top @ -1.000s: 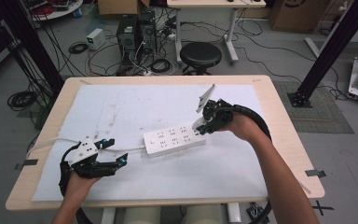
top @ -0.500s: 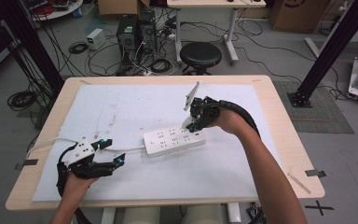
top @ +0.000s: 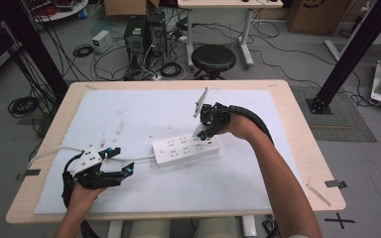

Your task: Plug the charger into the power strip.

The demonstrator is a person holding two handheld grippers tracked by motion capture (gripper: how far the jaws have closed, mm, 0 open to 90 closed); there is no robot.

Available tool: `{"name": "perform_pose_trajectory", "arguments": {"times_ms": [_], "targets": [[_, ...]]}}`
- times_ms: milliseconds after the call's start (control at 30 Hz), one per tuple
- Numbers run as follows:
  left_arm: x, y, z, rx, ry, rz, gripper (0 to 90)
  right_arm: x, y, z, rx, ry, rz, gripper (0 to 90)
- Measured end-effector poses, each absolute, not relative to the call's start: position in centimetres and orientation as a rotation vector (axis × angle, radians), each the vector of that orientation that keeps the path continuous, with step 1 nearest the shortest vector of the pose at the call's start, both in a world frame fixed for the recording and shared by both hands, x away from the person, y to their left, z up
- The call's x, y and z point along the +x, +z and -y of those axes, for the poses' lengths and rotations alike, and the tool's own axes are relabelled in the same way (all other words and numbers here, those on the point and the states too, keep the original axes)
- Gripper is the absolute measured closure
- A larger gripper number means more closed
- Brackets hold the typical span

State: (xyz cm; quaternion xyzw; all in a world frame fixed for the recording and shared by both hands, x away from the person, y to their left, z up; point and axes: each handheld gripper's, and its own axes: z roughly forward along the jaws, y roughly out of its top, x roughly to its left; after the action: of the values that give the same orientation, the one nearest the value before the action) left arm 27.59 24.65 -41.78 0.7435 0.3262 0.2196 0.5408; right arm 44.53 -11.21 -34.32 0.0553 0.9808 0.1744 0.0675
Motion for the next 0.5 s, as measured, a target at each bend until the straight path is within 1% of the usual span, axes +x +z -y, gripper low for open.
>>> {"name": "perform_pose_trajectory", "arguments": {"times_ms": [500], "targets": [[27.8,-42.0,-25.0,1.760,0.518,-0.789,24.7,45.7,-35.2,10.4,0.070,0.499,-2.974,63.4]]}}
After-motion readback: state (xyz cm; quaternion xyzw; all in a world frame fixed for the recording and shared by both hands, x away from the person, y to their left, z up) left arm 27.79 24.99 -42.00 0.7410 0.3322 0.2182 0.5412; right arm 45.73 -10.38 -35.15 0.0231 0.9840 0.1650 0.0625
